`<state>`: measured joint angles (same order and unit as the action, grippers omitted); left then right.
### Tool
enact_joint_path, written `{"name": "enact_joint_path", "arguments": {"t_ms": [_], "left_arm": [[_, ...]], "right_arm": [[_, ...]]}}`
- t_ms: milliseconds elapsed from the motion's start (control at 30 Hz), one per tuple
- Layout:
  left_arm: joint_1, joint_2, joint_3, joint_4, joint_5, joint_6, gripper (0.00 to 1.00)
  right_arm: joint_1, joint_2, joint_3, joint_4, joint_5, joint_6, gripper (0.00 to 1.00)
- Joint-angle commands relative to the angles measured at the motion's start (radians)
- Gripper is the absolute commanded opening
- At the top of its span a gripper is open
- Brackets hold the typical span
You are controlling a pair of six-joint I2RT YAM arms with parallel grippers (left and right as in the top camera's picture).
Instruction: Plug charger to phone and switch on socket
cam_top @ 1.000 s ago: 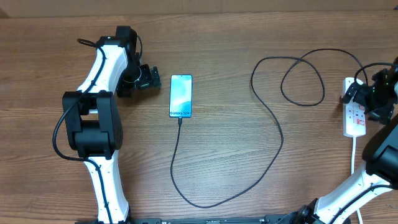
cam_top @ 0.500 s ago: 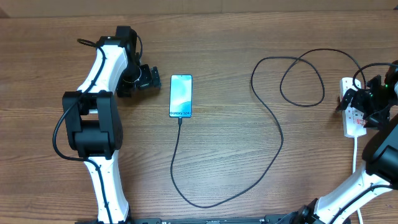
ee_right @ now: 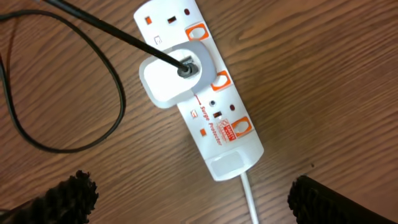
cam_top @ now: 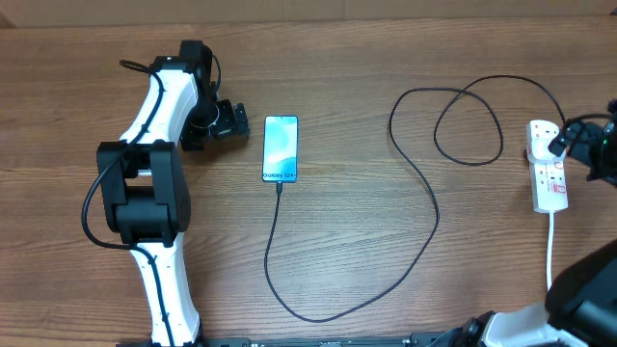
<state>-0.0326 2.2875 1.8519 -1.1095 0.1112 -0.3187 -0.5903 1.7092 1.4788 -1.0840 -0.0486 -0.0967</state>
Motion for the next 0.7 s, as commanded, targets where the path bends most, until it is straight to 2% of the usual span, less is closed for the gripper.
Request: {"name": "enact_joint_path", "arguments": {"t_ms": [0,200,667], "left_arm": [[-0.007,-0.002,0.0,0.001,-0.004,0.0,1.0],[-0.007,-0.002,0.0,0.0,-0.004,0.0,1.0],[-0.005,-0.002,0.0,0.001,-0.004,0.0,1.0]], "right_arm": [[-0.005,0.002,-0.095,0.064,0.006,0.021,1.0],[-0.006,0.002,-0.105,0.129,0.005,0.021,1.0],[-0.006,0.002,-0.105,0.133,0.005,0.021,1.0]]}}
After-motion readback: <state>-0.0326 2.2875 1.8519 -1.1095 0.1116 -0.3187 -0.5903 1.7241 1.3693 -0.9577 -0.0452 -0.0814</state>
